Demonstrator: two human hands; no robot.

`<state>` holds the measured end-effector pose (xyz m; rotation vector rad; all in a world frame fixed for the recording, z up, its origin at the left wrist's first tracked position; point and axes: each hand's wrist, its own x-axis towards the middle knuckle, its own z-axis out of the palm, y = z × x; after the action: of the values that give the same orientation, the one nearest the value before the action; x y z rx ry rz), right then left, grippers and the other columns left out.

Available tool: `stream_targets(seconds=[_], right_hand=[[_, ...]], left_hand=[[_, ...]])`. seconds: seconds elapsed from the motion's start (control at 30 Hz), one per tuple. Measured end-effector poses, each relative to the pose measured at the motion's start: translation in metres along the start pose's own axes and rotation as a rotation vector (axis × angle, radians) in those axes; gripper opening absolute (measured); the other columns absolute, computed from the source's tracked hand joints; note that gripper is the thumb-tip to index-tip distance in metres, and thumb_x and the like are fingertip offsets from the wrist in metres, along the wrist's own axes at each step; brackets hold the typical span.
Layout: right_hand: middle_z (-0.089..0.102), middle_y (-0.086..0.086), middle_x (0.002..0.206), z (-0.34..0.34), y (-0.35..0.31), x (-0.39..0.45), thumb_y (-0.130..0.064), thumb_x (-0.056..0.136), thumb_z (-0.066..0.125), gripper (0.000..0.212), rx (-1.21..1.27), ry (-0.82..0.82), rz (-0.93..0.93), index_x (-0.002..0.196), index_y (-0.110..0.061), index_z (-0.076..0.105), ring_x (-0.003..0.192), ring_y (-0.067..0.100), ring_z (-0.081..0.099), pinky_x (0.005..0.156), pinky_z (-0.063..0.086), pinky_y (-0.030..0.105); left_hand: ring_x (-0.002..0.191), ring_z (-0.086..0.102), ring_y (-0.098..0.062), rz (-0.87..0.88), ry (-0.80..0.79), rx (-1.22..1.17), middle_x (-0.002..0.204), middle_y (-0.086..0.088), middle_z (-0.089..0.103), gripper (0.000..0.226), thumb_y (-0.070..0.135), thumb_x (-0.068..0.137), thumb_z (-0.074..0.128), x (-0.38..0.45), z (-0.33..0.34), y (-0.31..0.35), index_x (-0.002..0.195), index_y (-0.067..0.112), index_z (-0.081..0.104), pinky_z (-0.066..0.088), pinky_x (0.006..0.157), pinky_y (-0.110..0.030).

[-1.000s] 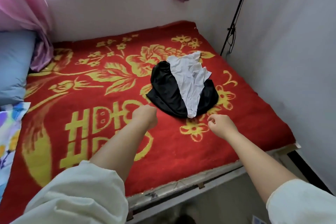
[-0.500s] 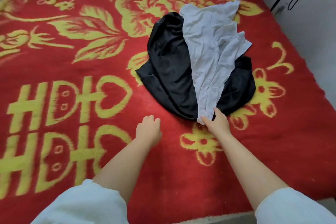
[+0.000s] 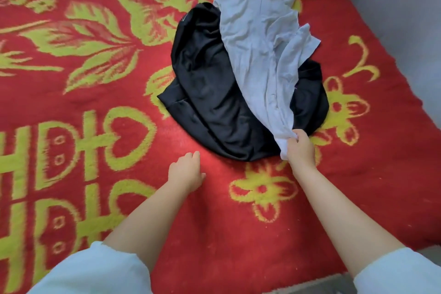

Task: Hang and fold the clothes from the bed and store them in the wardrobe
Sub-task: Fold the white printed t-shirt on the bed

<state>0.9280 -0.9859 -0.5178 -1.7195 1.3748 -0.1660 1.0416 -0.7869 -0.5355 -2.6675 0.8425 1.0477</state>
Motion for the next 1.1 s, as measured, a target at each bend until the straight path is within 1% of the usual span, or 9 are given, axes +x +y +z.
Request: stream_targets(seconds=[0.17, 0.33, 0.43, 0.53, 0.6, 0.73, 0.83, 0.97, 1.1], right_hand=[[0.034, 0.001, 0.065, -0.071, -0.032, -0.016, 0.009, 0.083, 0.03, 0.026, 0.157, 0.051, -0.019, 0.061, -0.004, 0.033, 0.06, 0.014, 0.031, 0.06, 0.022, 0.028], [0.036, -0.01, 0.037, -0.188, -0.075, -0.067, -0.004, 0.054, 0.034, 0.008, 0.461, -0.131, -0.178, 0.049, -0.009, 0.037, 0.037, 0.001, 0.031, 0.041, 0.024, 0.014], [0.032, -0.008, 0.036, -0.256, -0.088, -0.108, -0.004, 0.047, 0.032, 0.023, 0.459, -0.28, -0.22, 0.034, -0.02, 0.041, 0.035, 0.005, 0.026, 0.037, 0.019, 0.015], [0.03, -0.007, 0.036, -0.305, -0.08, -0.145, -0.002, 0.047, 0.033, 0.024, 0.502, -0.284, -0.193, 0.033, -0.021, 0.038, 0.034, 0.007, 0.025, 0.038, 0.016, 0.016], [0.029, -0.005, 0.039, -0.32, -0.065, -0.162, -0.003, 0.048, 0.034, 0.023, 0.532, -0.274, -0.168, 0.035, -0.021, 0.037, 0.038, 0.01, 0.024, 0.043, 0.012, 0.024], [0.03, -0.002, 0.042, -0.335, -0.022, -0.188, -0.002, 0.053, 0.034, 0.025, 0.641, -0.228, -0.077, 0.037, -0.02, 0.037, 0.042, 0.012, 0.025, 0.045, 0.013, 0.026], [0.031, -0.006, 0.041, -0.332, 0.006, -0.204, 0.006, 0.069, 0.03, 0.045, 0.729, -0.163, 0.04, 0.036, -0.023, 0.038, 0.037, 0.007, 0.028, 0.039, 0.02, 0.018], [0.034, -0.004, 0.04, -0.309, 0.025, -0.224, -0.002, 0.053, 0.036, 0.026, 0.822, -0.245, 0.114, 0.035, -0.02, 0.041, 0.037, 0.007, 0.031, 0.04, 0.023, 0.015], [0.037, 0.0, 0.04, -0.305, 0.043, -0.244, -0.003, 0.046, 0.047, 0.017, 0.963, -0.333, 0.138, 0.035, -0.015, 0.045, 0.037, 0.01, 0.035, 0.041, 0.027, 0.016]], left_hand=[[0.109, 0.052, -0.03, 0.14, 0.284, -0.114, 0.118, -0.01, 0.053, 0.028, 0.025, 0.097, 0.038, -0.03, -0.086, 0.062, 0.119, 0.009, 0.043, 0.041, 0.078, -0.036], [0.116, 0.05, -0.023, 0.367, 0.514, -0.364, 0.125, -0.006, 0.054, 0.033, 0.017, 0.098, 0.035, -0.085, -0.172, 0.134, 0.128, 0.01, 0.047, 0.04, 0.087, -0.032], [0.123, 0.046, -0.019, 0.506, 0.577, -0.506, 0.134, -0.004, 0.051, 0.035, 0.013, 0.098, 0.037, -0.117, -0.208, 0.166, 0.131, 0.01, 0.048, 0.034, 0.094, -0.025], [0.121, 0.046, -0.022, 0.697, 0.407, -0.358, 0.133, -0.004, 0.05, 0.04, 0.008, 0.097, 0.039, -0.146, -0.209, 0.201, 0.136, 0.014, 0.044, 0.027, 0.076, -0.012], [0.114, 0.049, -0.025, 0.789, 0.106, -0.134, 0.134, -0.006, 0.048, 0.052, 0.001, 0.093, 0.041, -0.162, -0.186, 0.218, 0.141, 0.019, 0.034, 0.027, 0.072, -0.009], [0.073, 0.05, -0.019, 0.665, -0.463, 0.288, 0.123, -0.02, 0.056, 0.071, 0.0, 0.09, 0.043, -0.177, -0.115, 0.223, 0.148, 0.027, 0.011, 0.041, 0.061, -0.023], [0.098, 0.054, -0.023, 0.685, -0.469, 0.201, 0.123, -0.012, 0.055, 0.071, 0.015, 0.092, 0.051, -0.179, -0.077, 0.216, 0.149, 0.028, 0.01, 0.041, 0.08, -0.024], [0.116, 0.047, -0.02, 0.85, -0.38, 0.033, 0.127, -0.006, 0.044, 0.074, 0.019, 0.089, 0.058, -0.184, -0.056, 0.218, 0.146, 0.036, 0.014, 0.035, 0.092, -0.022], [0.104, 0.046, -0.02, 0.927, -0.35, 0.076, 0.111, -0.007, 0.05, 0.035, 0.018, 0.089, 0.057, -0.194, -0.029, 0.224, 0.123, 0.017, 0.055, 0.033, 0.083, -0.021]])
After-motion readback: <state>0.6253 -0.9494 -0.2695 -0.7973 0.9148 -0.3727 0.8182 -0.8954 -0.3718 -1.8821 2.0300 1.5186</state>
